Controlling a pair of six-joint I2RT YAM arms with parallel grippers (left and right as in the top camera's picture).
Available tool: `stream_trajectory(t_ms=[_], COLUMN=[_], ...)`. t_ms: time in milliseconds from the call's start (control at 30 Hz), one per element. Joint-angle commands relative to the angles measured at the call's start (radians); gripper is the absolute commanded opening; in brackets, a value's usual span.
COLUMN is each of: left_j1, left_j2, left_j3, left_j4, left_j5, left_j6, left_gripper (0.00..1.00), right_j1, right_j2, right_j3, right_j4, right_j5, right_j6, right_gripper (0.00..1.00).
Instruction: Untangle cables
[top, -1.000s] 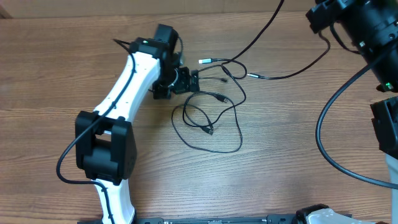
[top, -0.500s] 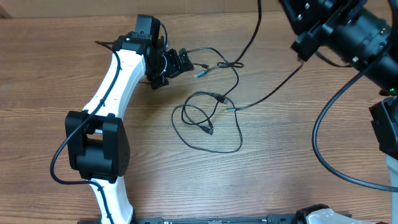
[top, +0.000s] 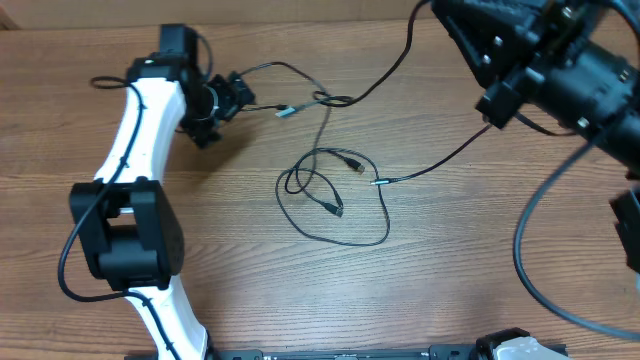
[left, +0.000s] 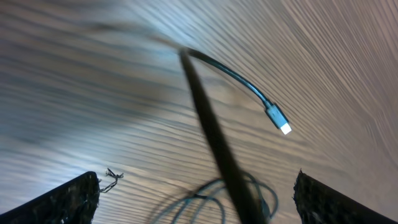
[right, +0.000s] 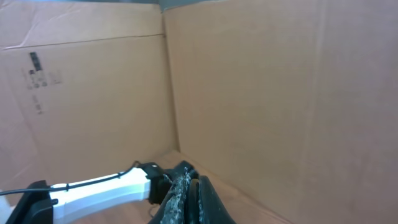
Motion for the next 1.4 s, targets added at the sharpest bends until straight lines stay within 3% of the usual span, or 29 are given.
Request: stream_trajectory(t_ms=[0, 233, 1133, 1367], left_j1=[0.058, 0.116, 0.183, 0.186], left_j2=[-0.009, -0.009, -0.009, -0.009], left_j3=[-0.006, -0.006, -0.006, -0.006], left_j4=[-0.027, -0.056, -0.070, -0.070], left_j5=[-0.013, -0.018, -0.040, -0.039], left_j6=[0.013, 0.062, 0.108, 0.122], left_gripper=[1.00, 0.99, 1.00, 0.99], right_j1=[-0.024, -0.058, -0.074, -0.073], right_j2=[-0.039, -0.060, -0.060, -0.058], right_j3=[0.013, 0.013, 0.013, 0.013], right_j4=[-0.024, -0.051, -0.282, -0.296], right_j5=[0.108, 0.177, 1.178, 1.127], right_j6=[-0.008, -0.030, -0.087, -0.086], right_gripper=[0.04, 0.04, 0.04, 0.04])
